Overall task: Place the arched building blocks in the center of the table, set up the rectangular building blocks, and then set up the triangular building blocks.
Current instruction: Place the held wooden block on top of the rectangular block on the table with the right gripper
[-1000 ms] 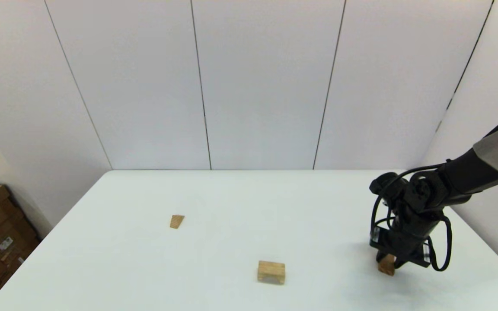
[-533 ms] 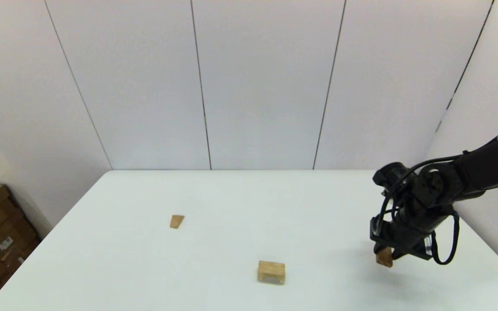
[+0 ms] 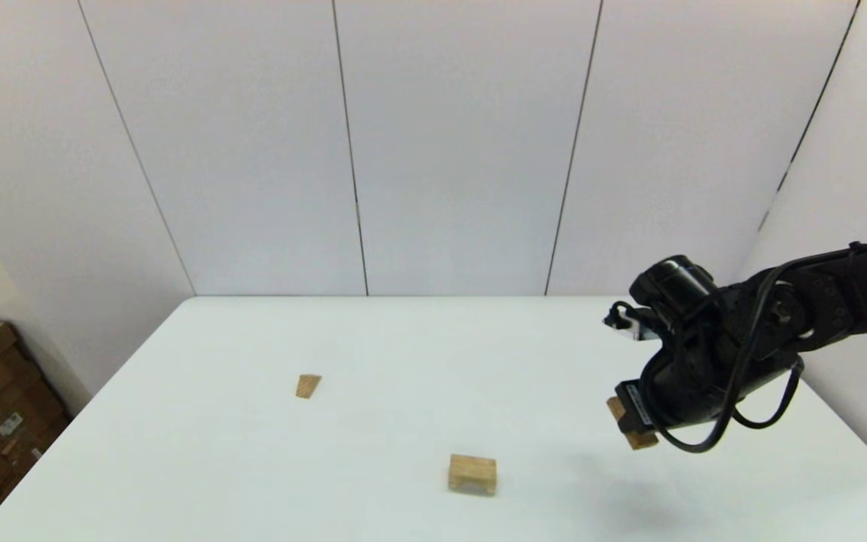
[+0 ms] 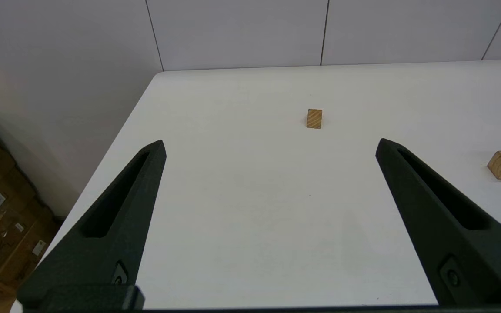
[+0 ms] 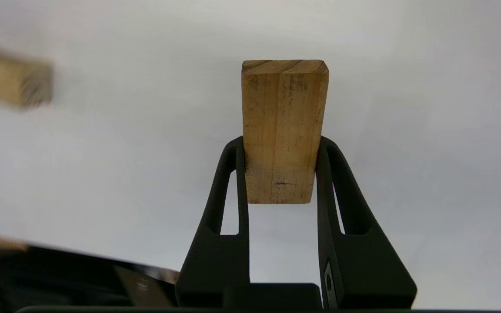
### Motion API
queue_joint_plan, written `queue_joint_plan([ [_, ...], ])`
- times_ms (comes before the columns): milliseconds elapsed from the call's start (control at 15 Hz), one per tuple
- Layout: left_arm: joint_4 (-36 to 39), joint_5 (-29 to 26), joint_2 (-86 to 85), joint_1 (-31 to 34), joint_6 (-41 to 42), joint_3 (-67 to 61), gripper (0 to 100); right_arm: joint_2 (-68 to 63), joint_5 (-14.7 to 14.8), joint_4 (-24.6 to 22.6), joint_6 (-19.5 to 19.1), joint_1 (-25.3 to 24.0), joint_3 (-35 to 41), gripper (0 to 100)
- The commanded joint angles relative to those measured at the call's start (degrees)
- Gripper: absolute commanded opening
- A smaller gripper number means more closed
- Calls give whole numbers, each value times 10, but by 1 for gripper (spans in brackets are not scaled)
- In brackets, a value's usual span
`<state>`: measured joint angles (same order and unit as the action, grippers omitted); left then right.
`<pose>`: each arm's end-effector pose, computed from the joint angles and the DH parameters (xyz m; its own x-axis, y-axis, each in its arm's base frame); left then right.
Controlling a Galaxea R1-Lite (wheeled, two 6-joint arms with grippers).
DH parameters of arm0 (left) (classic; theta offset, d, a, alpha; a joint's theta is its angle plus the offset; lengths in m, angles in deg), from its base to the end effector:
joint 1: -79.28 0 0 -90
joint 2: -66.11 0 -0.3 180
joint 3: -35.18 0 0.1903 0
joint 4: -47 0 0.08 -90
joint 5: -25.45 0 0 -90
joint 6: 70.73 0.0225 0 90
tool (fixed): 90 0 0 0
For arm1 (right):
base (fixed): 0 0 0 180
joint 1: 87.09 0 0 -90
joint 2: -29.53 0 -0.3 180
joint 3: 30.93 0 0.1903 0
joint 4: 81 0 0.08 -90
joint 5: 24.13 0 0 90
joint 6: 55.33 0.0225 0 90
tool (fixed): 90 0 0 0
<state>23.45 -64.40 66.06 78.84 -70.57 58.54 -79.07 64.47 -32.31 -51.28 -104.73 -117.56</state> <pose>-0.0229 0.0002 0.0751 1.0000 -0.0051 -0.0024 0.0051 1.0000 0.0028 0.2916 0.0933 0.1164 0.3081 0.1236 -0.9433 -0.2464 0.9681 0.0464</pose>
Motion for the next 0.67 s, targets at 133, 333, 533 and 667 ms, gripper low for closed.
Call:
queue_joint_plan([
  [133,0,0,0,0,0,0,100,-9,-40,39,-185,-62,-60,0],
  [333,0,0,0,0,0,0,100,-46,-40,112,-211,-134,-136,0],
  [533,0,0,0,0,0,0,100,-77,-36,127,-265,-191,-193,0],
  [667,0,0,0,0,0,0,100,-96,-35,170,-323,-218,-236,0],
])
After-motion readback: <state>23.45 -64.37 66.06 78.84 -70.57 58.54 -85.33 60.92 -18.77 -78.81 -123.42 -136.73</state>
